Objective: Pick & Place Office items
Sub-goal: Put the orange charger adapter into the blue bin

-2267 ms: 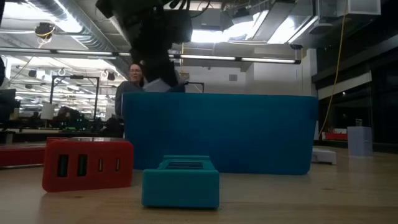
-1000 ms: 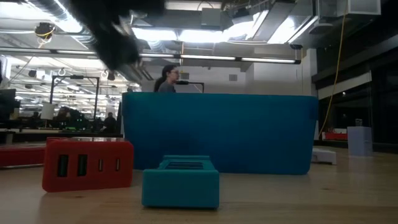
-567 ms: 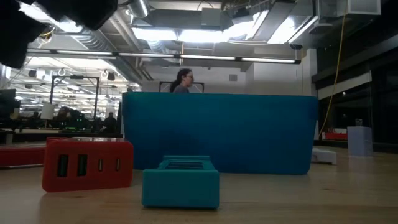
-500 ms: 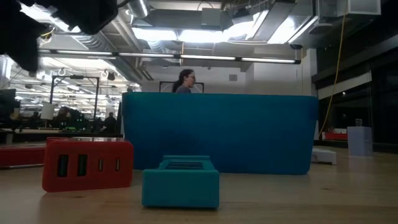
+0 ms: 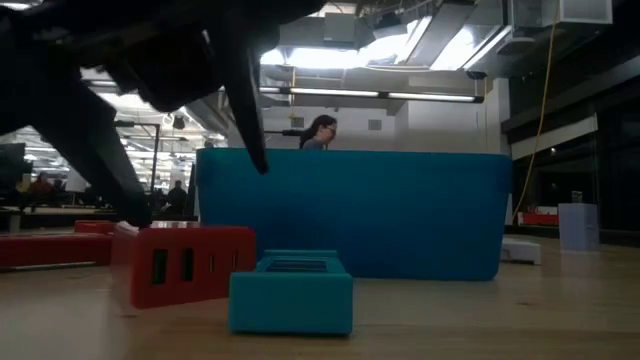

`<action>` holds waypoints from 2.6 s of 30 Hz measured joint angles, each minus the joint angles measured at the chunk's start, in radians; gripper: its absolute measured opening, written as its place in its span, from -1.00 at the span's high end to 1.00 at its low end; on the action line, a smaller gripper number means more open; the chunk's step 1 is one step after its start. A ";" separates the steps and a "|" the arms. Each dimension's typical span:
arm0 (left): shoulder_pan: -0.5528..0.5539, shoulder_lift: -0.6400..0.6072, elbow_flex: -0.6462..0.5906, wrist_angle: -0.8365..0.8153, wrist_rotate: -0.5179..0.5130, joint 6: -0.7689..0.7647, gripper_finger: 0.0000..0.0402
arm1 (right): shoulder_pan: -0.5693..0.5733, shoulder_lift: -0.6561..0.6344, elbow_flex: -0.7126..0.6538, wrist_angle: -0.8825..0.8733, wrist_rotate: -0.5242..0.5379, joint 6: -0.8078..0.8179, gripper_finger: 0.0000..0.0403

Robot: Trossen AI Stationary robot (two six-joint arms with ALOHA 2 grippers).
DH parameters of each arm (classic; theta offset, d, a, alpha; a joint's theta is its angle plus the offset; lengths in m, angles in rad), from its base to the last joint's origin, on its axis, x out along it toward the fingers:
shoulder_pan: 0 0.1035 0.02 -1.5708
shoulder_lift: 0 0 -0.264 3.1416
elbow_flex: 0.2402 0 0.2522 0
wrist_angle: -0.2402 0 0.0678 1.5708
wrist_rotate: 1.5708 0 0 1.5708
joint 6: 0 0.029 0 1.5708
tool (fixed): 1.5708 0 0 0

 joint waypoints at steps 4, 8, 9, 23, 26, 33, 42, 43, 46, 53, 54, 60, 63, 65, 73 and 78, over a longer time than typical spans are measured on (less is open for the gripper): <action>0.002 0.029 0.062 -0.103 0.023 -0.013 -0.13 | 0.000 -0.004 0.000 0.000 -0.032 0.000 -0.73; -0.003 0.037 0.058 -0.196 0.059 -0.035 -0.12 | 0.000 -0.004 0.000 0.001 -0.040 -0.004 -0.73; -0.008 0.034 0.058 -0.212 0.067 -0.037 -0.12 | 0.000 -0.004 0.000 0.003 -0.044 -0.005 -0.73; -0.019 -0.026 0.061 -0.325 0.070 -0.029 -0.12 | 0.000 0.003 0.000 0.029 -0.032 -0.012 -0.73; -0.015 -0.026 0.061 -0.324 0.068 -0.033 -0.12 | 0.000 0.003 0.000 0.038 -0.031 -0.016 -0.73; 0.002 -0.026 0.061 -0.354 0.077 -0.045 -0.12 | 0.000 0.003 0.000 0.038 -0.029 -0.018 -0.73; 0.045 -0.025 0.061 -0.395 0.086 -0.048 -0.12 | 0.000 0.003 0.000 0.037 -0.077 -0.031 -0.73; 0.048 -0.023 0.058 -0.395 0.098 -0.047 -0.12 | 0.000 0.003 0.000 0.037 -0.081 -0.032 -0.73; 0.048 -0.021 0.057 -0.419 0.124 -0.044 -0.12 | 0.000 0.002 0.000 0.037 -0.085 -0.035 -0.73; 0.037 -0.021 0.057 -0.454 0.148 -0.038 0.05 | 0.000 -0.004 0.000 0.037 -0.100 -0.042 -0.73; 0.036 -0.021 0.057 -0.453 0.148 -0.037 0.09 | 0.000 -0.004 0.000 0.037 -0.100 -0.042 -0.73; 0.024 -0.021 0.057 -0.468 0.148 -0.024 0.34 | 0.000 -0.004 0.000 0.037 -0.100 -0.042 -0.73; 0.013 -0.022 0.057 -0.469 0.145 -0.014 0.42 | 0.000 -0.004 0.000 0.037 -0.100 -0.042 -0.73; -0.002 -0.030 0.056 -0.469 0.136 -0.008 0.42 | 0.000 -0.004 0.000 0.044 -0.100 -0.042 -0.73; -0.068 -0.187 0.056 -0.491 -0.127 0.057 0.38 | 0.000 0.011 0.000 0.069 -0.078 -0.045 -0.73; -0.026 -0.287 0.057 -0.547 -0.264 0.249 0.40 | 0.000 0.028 0.000 0.091 -0.056 -0.068 -0.73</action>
